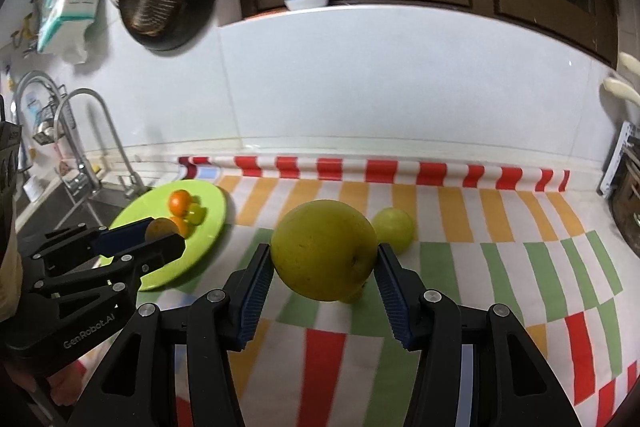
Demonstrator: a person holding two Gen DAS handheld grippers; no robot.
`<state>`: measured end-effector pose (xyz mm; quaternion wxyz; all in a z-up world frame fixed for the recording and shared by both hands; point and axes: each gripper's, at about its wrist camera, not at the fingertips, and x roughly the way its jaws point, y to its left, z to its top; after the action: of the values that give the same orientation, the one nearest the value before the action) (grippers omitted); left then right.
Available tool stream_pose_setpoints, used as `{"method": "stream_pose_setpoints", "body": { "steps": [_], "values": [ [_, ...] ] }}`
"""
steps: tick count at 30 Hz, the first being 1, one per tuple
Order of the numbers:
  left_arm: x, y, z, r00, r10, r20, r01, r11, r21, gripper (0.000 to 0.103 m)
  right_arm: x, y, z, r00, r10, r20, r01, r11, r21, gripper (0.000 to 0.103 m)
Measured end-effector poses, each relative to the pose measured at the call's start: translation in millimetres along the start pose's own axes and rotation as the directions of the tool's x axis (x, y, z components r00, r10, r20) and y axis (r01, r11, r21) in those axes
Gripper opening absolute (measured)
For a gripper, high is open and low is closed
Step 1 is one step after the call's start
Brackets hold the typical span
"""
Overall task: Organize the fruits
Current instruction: 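Carry both fruits over the green plate and open both tools to release them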
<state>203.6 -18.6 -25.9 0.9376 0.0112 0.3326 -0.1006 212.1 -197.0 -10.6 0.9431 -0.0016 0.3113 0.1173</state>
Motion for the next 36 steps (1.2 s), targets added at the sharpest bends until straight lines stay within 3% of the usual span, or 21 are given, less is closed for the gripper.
{"method": "stream_pose_setpoints", "body": {
  "steps": [20, 36],
  "values": [
    [-56, 49, -17, 0.994, 0.104, 0.040, -0.101, 0.993, -0.062, 0.030, -23, 72, 5, 0.993, 0.109, 0.048, -0.104, 0.990, -0.090, 0.053],
    [-53, 107, -24, 0.982, 0.191, 0.012, -0.189, 0.977, -0.100, 0.030, 14, 130, 13, 0.978, 0.208, -0.001, -0.205, 0.968, -0.147, 0.053]
  ]
}}
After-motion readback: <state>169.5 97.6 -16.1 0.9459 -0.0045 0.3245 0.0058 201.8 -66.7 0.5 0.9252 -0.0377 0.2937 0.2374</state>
